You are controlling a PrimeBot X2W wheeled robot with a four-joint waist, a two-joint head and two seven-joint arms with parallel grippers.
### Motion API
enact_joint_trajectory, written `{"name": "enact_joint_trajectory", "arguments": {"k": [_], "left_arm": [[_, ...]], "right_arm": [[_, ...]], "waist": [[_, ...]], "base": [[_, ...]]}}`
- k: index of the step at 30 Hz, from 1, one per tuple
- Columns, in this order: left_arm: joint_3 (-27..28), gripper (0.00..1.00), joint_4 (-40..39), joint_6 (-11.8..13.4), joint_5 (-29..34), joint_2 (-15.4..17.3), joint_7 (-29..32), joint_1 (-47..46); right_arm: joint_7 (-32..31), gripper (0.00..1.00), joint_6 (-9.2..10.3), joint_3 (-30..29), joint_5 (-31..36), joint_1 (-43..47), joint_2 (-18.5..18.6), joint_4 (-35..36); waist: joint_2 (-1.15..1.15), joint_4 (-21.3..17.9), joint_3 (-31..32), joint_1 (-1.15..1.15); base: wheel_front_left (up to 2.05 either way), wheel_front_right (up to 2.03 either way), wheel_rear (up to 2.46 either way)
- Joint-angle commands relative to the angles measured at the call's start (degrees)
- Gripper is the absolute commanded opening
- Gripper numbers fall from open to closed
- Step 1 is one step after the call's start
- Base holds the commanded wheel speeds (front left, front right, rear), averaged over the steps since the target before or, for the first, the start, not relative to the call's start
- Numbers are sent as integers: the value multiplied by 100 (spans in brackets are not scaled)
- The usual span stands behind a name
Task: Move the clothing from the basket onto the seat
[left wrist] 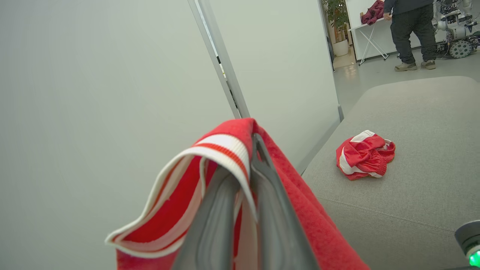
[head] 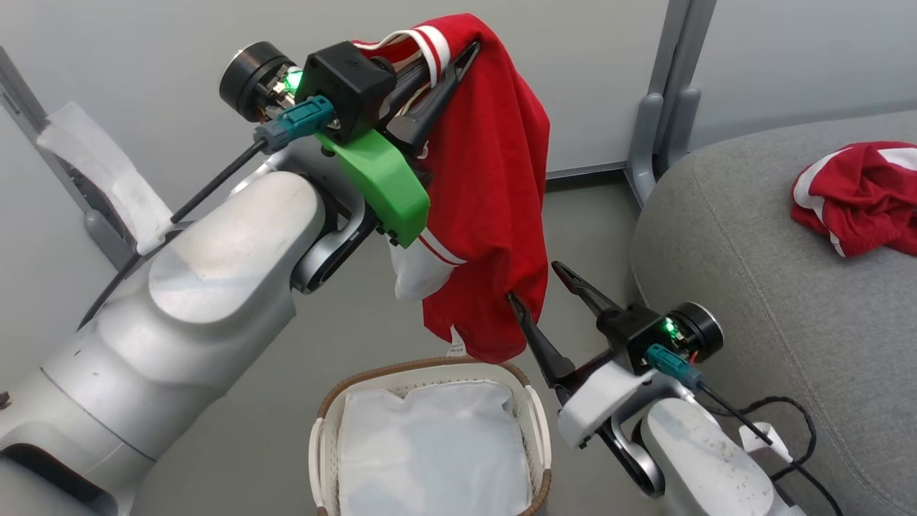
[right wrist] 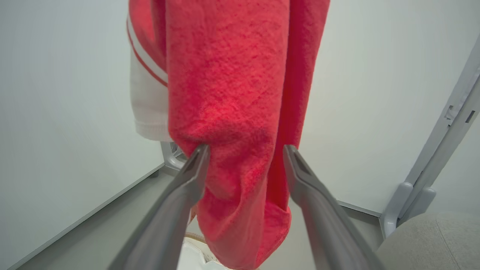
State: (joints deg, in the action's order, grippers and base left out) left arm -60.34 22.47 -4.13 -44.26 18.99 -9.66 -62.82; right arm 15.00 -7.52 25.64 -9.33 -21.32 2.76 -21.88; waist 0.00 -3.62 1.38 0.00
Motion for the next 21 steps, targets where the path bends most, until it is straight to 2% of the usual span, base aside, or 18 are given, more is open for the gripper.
{"name": "enact_joint_trajectory", "arguments": {"k": [1, 10, 11, 12, 13, 14, 21], "left_arm": [[-15, 0, -13, -8, -18, -31, -3, -94], [-140, 0, -77, -57, -24, -191, 14, -113], [-147, 0, -81, -61, -44, -196, 15, -84], [-153, 0, -74, -64, -57, -190, 19, -60], [-159, 0, -60, -62, -74, -174, 13, -25], [-157, 0, -46, -52, -85, -156, 11, 9], [-140, 0, 148, 24, -194, 27, -23, 292]], "right_arm": [[29, 100, 6, 62, 49, -142, 24, -138], [28, 100, 6, 282, 1, -791, 24, -798], [28, 74, 6, 322, -31, -849, 25, -829], [28, 40, 6, 341, -44, -886, 25, -846], [28, 18, 6, 364, -54, -910, 25, -871], [28, 0, 6, 378, -65, -926, 25, -887], [28, 0, 6, 287, -1, -929, 25, -869]], "waist": [[0, 59, -3, 0], [0, 278, 20, 0], [0, 294, 24, 0], [0, 305, 27, 0], [0, 314, 30, 0], [0, 318, 33, 0], [0, 246, 35, 0]], "base": [[0, 0, 0], [0, 0, 0], [0, 0, 0], [0, 0, 0], [0, 0, 0], [0, 0, 0], [0, 0, 0]]}}
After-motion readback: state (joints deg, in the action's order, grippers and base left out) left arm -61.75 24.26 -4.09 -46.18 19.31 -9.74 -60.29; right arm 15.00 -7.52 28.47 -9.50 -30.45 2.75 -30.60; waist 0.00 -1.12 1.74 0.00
